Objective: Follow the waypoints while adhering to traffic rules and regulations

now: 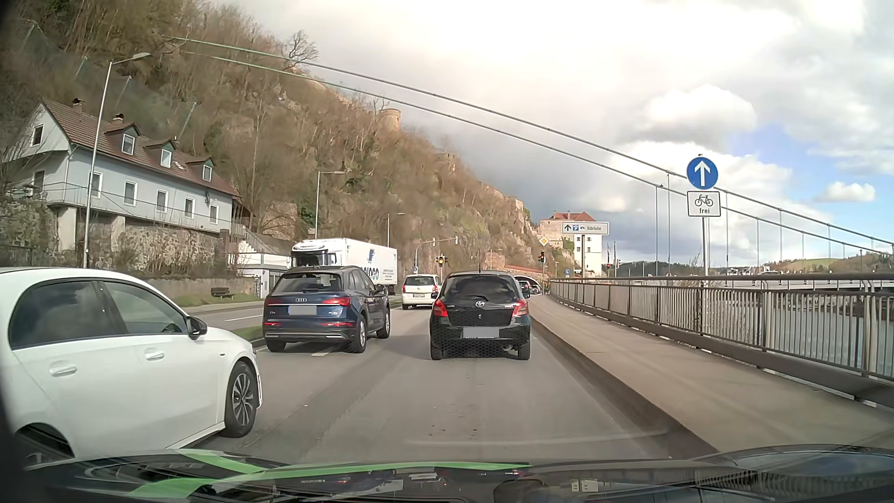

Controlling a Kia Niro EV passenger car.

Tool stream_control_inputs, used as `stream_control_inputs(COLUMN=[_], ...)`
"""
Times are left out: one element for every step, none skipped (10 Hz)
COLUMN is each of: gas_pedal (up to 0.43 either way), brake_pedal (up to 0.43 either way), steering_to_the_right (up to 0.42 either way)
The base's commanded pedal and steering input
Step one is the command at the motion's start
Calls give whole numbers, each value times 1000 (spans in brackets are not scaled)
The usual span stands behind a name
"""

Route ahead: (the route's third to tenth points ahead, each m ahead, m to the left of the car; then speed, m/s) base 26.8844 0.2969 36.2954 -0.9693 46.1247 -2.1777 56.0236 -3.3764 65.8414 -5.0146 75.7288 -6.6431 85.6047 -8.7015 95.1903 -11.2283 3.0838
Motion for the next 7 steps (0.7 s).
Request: stream_control_inputs(gas_pedal=[118, 118, 118, 118, 118, 118, 118], brake_pedal=[0, 0, 0, 0, 0, 0, 0], steering_to_the_right=[-5, -5, -5, -5, -5, -5, -5])
